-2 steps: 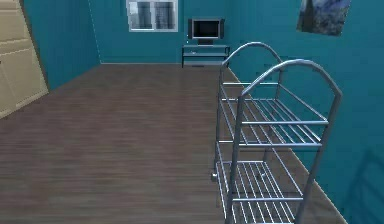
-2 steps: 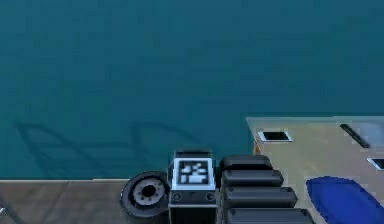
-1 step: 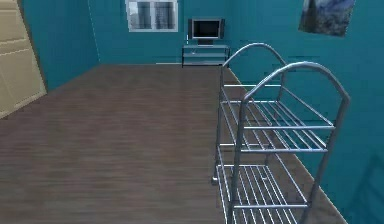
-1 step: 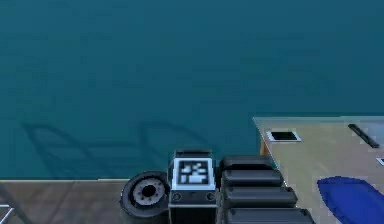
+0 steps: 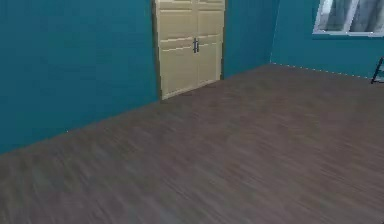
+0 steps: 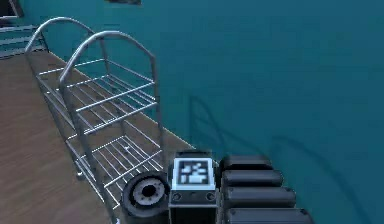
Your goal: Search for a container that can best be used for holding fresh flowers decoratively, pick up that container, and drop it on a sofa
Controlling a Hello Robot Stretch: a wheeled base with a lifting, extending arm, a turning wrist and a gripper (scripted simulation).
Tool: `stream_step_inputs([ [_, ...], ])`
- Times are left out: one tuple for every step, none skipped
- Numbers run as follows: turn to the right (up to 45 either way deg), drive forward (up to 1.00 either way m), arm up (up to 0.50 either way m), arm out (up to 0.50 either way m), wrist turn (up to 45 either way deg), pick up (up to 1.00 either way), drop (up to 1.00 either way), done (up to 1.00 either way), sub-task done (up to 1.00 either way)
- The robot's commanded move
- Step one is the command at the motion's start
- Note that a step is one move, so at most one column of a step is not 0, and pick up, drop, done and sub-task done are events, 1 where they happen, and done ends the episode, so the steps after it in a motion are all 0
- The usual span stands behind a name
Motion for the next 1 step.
stream_step_inputs([
  [-45.0,0.00,0.00,0.00,0.0,0.00,0.00,0.00,0.00],
])
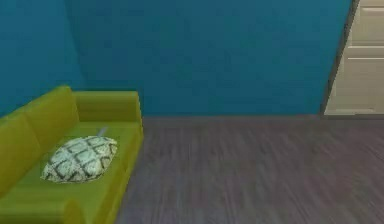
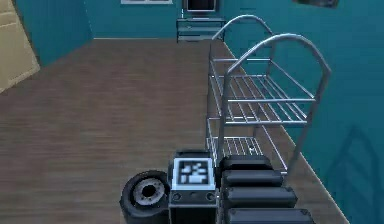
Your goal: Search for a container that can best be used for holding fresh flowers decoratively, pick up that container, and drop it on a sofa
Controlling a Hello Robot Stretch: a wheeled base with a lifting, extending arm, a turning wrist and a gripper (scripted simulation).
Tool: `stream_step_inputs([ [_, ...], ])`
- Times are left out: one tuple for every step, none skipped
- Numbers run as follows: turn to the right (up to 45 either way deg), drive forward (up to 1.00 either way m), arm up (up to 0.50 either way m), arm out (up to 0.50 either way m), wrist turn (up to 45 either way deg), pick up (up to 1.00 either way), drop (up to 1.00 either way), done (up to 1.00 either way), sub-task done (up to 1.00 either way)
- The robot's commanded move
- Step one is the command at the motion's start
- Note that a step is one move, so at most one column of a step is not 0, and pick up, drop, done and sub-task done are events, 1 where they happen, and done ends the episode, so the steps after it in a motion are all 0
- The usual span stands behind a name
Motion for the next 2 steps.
stream_step_inputs([
  [0.0,1.00,0.00,0.00,0.0,0.00,0.00,0.00,0.00],
  [0.0,0.50,0.00,0.00,0.0,0.00,0.00,0.00,0.00],
])
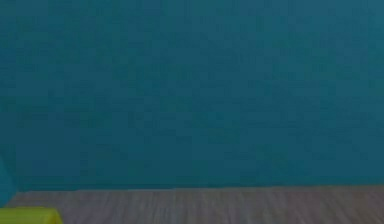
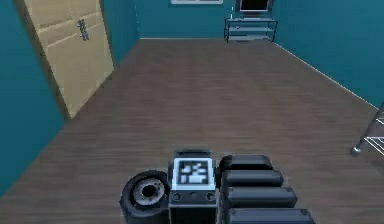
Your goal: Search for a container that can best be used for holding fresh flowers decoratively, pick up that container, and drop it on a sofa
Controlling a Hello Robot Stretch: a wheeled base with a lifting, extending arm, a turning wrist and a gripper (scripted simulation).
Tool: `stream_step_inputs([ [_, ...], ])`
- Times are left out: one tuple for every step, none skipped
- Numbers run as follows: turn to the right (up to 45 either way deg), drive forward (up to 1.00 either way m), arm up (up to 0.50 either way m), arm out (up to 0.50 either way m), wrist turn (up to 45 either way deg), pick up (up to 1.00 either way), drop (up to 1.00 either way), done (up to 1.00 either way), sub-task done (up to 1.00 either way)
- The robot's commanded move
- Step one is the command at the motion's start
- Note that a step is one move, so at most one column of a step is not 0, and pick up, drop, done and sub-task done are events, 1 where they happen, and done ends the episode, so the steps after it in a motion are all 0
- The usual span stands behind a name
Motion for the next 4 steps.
stream_step_inputs([
  [45.0,0.00,0.00,0.00,0.0,0.00,0.00,0.00,0.00],
  [42.0,0.00,0.00,0.00,0.0,0.00,0.00,0.00,0.00],
  [-45.0,0.00,0.00,0.00,0.0,0.00,0.00,0.00,0.00],
  [-45.0,0.00,0.00,0.00,0.0,0.00,0.00,0.00,0.00],
])
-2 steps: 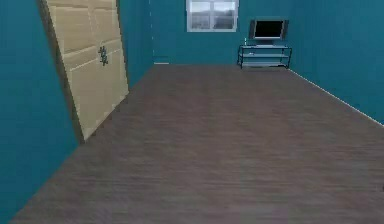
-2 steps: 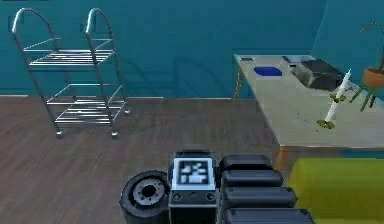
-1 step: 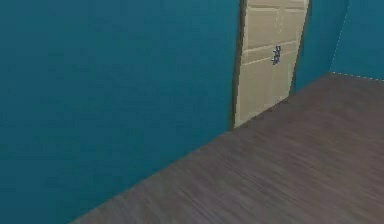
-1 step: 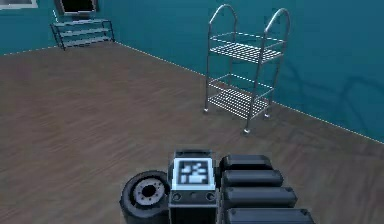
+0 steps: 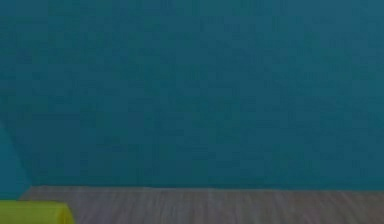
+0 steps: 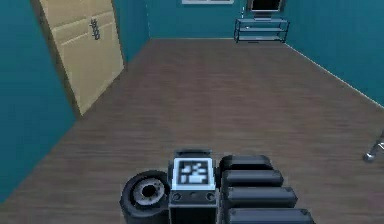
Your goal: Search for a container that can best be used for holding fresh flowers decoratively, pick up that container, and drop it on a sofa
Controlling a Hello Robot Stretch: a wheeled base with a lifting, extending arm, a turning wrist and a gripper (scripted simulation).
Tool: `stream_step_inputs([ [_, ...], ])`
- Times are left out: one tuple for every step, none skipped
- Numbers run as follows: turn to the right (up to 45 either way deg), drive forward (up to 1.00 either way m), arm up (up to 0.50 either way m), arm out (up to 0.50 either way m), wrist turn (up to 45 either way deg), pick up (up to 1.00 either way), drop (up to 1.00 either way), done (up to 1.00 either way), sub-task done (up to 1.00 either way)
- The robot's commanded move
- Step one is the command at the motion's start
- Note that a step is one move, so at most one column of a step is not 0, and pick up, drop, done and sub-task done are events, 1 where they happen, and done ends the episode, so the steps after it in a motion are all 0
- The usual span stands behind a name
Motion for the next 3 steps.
stream_step_inputs([
  [-9.0,0.00,0.00,0.00,0.0,0.00,0.00,0.00,0.00],
  [45.0,0.00,0.00,0.00,0.0,0.00,0.00,0.00,0.00],
  [45.0,0.00,0.00,0.00,0.0,0.00,0.00,0.00,0.00],
])
